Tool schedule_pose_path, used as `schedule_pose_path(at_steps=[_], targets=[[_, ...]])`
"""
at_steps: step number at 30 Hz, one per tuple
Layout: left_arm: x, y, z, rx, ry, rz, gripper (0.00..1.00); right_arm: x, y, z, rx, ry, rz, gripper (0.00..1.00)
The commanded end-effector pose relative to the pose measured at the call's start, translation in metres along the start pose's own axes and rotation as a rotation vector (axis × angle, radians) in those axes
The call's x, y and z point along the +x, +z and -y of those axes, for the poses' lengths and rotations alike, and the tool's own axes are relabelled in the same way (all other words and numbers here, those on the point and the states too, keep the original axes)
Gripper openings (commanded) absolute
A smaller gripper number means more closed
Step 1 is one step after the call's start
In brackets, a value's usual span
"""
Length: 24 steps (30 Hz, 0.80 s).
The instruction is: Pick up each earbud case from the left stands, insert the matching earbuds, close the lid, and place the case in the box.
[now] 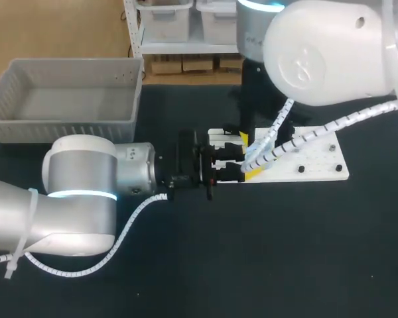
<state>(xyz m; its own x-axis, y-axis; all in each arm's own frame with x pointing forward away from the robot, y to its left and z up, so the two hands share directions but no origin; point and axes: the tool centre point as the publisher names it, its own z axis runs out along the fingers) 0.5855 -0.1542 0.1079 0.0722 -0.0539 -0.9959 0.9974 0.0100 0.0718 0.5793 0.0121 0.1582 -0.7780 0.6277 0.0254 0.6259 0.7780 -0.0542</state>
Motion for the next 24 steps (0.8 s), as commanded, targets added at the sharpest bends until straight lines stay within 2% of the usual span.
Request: schedule_pose_path(at_steps=[1, 3, 8, 14, 24], targets=[[0.0, 0.0, 0.002, -0.009, 0.003, -0.001, 0.0, 0.006, -0.013, 0.032, -0.124, -0.02, 0.065, 0.49], [0.0, 0.0, 0.002, -0.009, 0.003, -0.001, 0.0, 0.006, -0.02, 0.041, -0.171, -0.067, 0.113, 0.52], [0.0, 0.0, 0.002, -0.009, 0.003, -0.001, 0.0, -0.011, -0.029, 0.056, -0.216, -0.109, 0.184, 0.44], [0.0, 0.0, 0.002, -0.009, 0.003, -0.001, 0.0, -0.041, -0.024, 0.063, -0.188, -0.17, 0.241, 0.44], [0.0, 0.0, 0.002, -0.009, 0.003, -0.001, 0.0, -0.088, 0.002, 0.059, -0.144, -0.302, 0.25, 0.46]])
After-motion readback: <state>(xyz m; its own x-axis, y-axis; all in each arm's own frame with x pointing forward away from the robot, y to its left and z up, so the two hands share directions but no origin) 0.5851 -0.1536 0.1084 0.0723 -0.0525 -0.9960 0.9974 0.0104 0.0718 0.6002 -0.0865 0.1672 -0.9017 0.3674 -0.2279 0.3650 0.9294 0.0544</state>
